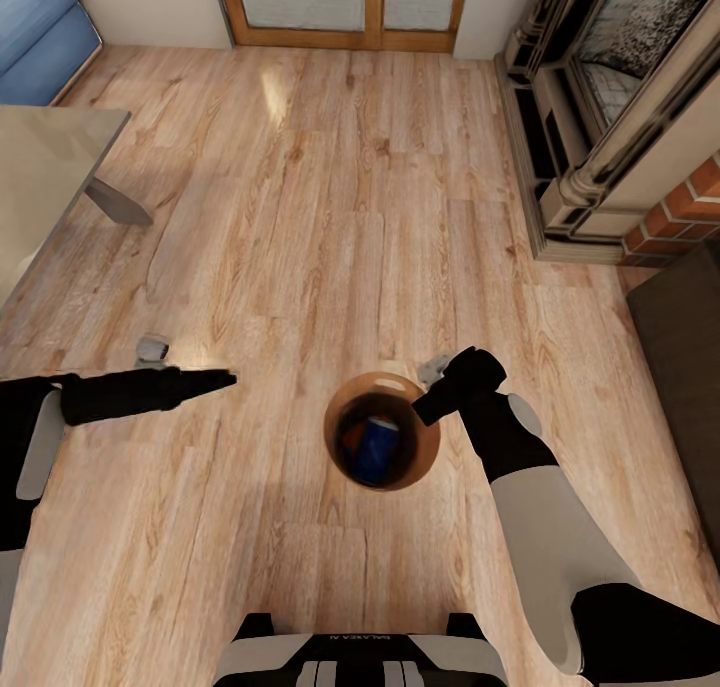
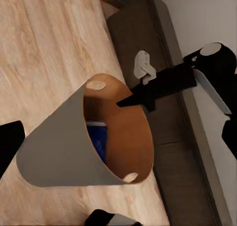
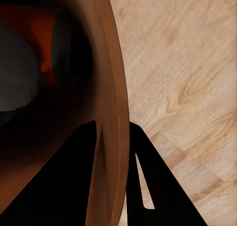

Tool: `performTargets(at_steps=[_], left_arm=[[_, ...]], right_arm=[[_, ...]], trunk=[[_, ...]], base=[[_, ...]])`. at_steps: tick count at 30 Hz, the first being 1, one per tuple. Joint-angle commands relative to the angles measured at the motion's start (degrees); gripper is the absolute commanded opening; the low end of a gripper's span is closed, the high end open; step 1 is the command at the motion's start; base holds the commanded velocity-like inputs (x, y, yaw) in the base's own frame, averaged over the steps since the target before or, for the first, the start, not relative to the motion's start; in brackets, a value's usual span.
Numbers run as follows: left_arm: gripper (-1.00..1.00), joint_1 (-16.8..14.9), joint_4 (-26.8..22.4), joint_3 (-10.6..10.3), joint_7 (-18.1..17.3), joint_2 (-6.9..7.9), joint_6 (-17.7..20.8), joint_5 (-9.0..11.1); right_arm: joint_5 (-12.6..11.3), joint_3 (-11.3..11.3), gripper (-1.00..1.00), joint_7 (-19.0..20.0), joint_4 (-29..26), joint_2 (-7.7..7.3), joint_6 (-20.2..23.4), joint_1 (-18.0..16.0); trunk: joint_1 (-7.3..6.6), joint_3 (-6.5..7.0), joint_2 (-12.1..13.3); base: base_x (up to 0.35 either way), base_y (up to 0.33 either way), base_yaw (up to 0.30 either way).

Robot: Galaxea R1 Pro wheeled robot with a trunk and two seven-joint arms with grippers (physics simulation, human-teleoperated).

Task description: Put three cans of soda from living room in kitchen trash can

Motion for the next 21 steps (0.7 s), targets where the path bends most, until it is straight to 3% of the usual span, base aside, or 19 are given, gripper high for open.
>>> performTargets(at_steps=[1,3,7,11,15,19,21], left_arm=[[1.0,2.28,0.15,1.53,0.3,0.28,-2.38,-1.73],[1.0,6.06,0.74,3.1,1.87,0.37,-6.69,-4.68],[1.0,9.46,2.34,3.91,5.94,0.28,-11.48,-6.36],[1.0,10.92,5.38,4.11,8.52,0.21,-15.36,-6.87],[1.0,11.12,7.16,4.11,9.01,0.16,-16.74,-6.96],[1.0,11.24,12.07,4.1,9.75,-0.08,-21.17,-6.99],[1.0,11.26,14.97,4.1,10.47,-0.15,-23.97,-6.99]], right_arm=[[-0.99,-0.12,-1.0,0.29,0.01,-0.03,0.58,-0.01],[-1.04,-0.42,-1.0,0.37,0.01,-0.19,0.55,-0.01],[-1.02,-0.68,-1.0,0.49,-0.04,-0.38,0.51,-0.01],[-0.99,-0.81,-1.0,0.54,-0.07,-0.56,0.49,-0.01],[-0.98,-1.2,-1.0,0.55,-0.08,-0.66,0.49,0.05],[-0.9,-3.91,-1.0,0.37,-0.08,-0.78,0.49,0.14],[-0.89,-6.3,-1.0,0.33,-0.08,-1.73,0.49,0.16]], trunk=[[0.0,0.0,0.0],[0.0,0.0,0.0],[0.0,0.0,0.0],[0.0,0.0,0.0],[0.0,0.0,0.0],[0.0,0.0,0.0],[0.0,0.0,0.0]], base=[[0.0,0.0,0.0],[0.0,0.0,0.0],[0.0,0.0,0.0],[0.0,0.0,0.0],[0.0,0.0,0.0],[0.0,0.0,0.0],[0.0,0.0,0.0]])
